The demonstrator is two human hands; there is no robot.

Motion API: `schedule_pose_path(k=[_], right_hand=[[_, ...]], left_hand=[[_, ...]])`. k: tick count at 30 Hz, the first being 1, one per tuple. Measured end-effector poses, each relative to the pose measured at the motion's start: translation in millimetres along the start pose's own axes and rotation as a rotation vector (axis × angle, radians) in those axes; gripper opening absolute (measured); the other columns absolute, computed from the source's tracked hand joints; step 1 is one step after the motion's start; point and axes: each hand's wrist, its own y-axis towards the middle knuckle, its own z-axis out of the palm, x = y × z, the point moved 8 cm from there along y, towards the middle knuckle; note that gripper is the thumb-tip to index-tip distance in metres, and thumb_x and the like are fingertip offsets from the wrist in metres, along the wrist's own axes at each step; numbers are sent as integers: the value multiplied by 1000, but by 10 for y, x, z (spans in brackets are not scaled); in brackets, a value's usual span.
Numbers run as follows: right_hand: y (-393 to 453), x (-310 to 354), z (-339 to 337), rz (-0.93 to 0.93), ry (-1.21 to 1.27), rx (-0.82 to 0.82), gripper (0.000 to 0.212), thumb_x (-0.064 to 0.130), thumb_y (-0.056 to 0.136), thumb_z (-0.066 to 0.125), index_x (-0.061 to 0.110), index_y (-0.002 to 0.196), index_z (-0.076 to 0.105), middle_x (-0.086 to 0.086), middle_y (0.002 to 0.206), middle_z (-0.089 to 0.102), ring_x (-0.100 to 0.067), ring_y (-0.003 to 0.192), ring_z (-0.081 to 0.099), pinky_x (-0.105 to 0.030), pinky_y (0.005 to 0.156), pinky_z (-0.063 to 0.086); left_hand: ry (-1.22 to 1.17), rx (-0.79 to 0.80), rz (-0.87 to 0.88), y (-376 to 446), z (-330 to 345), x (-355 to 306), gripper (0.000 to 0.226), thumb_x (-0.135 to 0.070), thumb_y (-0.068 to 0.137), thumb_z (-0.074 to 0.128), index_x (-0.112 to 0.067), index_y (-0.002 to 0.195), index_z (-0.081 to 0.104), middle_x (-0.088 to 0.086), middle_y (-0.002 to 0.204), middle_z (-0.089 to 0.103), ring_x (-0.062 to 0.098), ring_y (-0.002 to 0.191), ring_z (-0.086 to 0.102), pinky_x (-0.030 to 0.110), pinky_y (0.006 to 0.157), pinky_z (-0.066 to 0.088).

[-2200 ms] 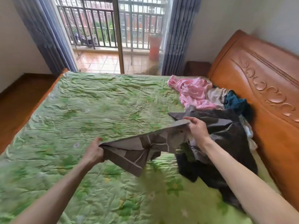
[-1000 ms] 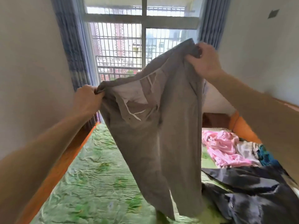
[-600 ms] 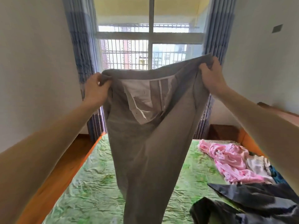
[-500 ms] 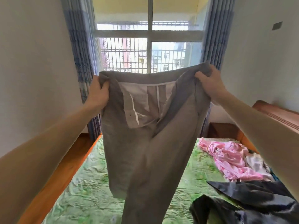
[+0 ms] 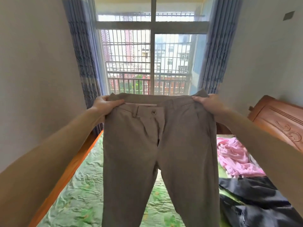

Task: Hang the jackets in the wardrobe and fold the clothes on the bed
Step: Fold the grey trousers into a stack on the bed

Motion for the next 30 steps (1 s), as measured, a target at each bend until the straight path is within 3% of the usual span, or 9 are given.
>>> schedule_pose_path(k=[3,6,8,13,17,21,25,27,30], right_hand=[[53,-154,-13,9,-26,-37,25,34,90,79,10,88,75,-12,90,77,-24,79,74,-33,71,61],[98,-286,-98,30,-4,-64,26,36,92,77,11,85,73,-14,93,76,-29,87,73,-40,85,62],[126,-341,-183,32,-12,-81,26,35,92,77,11,84,73,-15,93,75,-29,86,72,-39,85,61],[189,-463,-327,52,-37,-23,44,39,83,86,-1,100,77,-20,95,78,-36,93,76,-49,92,61],[225,-503,-456,28,-13,-25,42,34,82,88,-1,102,78,-19,99,78,-38,99,75,-49,95,60],[258,-629,-417,104,-81,35,35,31,89,81,1,108,77,-16,102,79,-27,92,76,-39,93,61],[352,-881,-250,218,-222,51,30,26,94,77,6,115,75,-8,113,75,-24,99,73,-37,94,59],[359,-946,-237,251,-256,45,29,24,95,75,6,118,73,-5,116,72,-23,101,69,-34,92,57],[356,-1086,-269,333,-210,24,31,24,94,75,4,117,72,-13,113,73,-27,102,71,-39,93,59]], left_hand=[[-24,-47,19,13,45,154,38,-35,76,93,-18,101,70,8,109,75,25,103,73,36,88,61],[-40,58,3,-3,150,213,46,-37,79,89,-13,114,72,9,114,76,22,104,73,28,79,62],[-6,116,-11,-6,162,236,51,-39,79,88,-12,119,72,7,113,77,20,103,74,22,73,61],[-27,48,135,25,50,196,42,-37,82,87,-13,115,78,5,108,80,20,100,76,32,88,61],[29,55,195,-5,79,180,32,-38,95,72,-9,108,78,6,99,79,16,91,73,23,77,59],[41,26,81,75,74,351,31,-42,101,63,-13,101,75,11,99,76,20,87,73,33,76,62],[182,-102,-82,207,48,724,42,-40,103,63,0,99,73,25,102,74,38,94,73,48,86,63],[208,-105,-128,229,68,833,39,-34,101,68,5,106,72,24,109,73,34,94,71,45,89,61],[212,-133,-219,211,57,964,41,-26,95,77,4,121,70,19,118,72,28,98,70,40,88,59]])
